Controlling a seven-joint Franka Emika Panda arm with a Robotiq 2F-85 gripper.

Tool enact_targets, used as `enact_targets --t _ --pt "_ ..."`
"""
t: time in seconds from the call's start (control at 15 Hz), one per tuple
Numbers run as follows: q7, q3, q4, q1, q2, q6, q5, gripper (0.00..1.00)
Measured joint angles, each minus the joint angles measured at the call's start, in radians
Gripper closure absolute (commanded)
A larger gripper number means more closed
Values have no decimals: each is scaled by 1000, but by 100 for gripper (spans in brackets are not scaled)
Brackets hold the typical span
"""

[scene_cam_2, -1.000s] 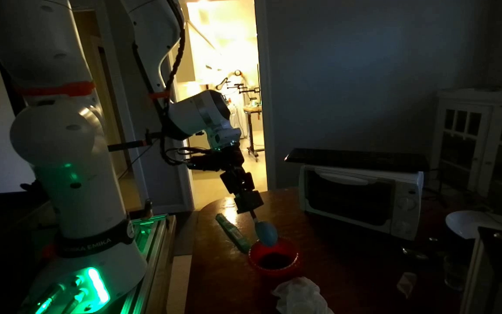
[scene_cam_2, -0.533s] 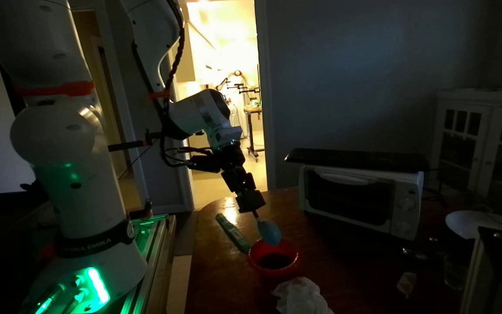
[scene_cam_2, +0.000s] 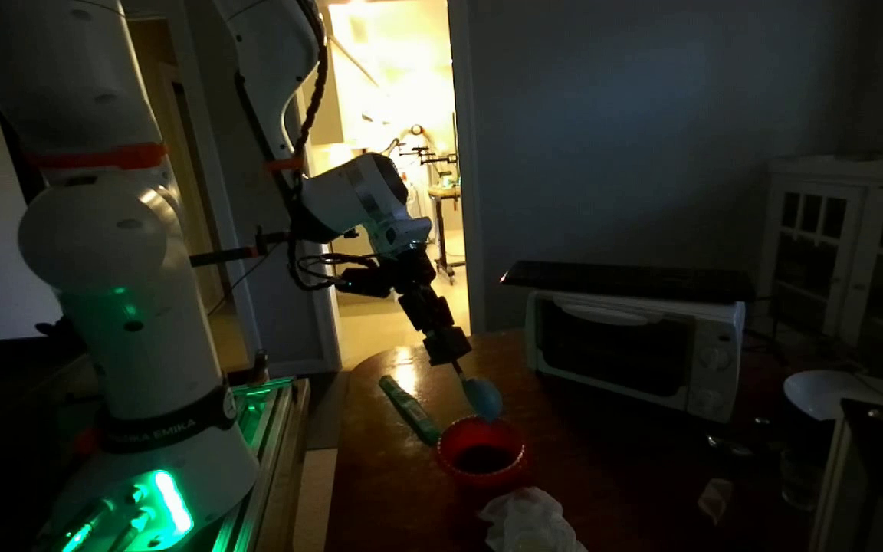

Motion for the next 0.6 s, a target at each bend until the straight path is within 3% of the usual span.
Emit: enact_targets --t 0.6 --pt "-78 -6 44 4 39 2 21 78"
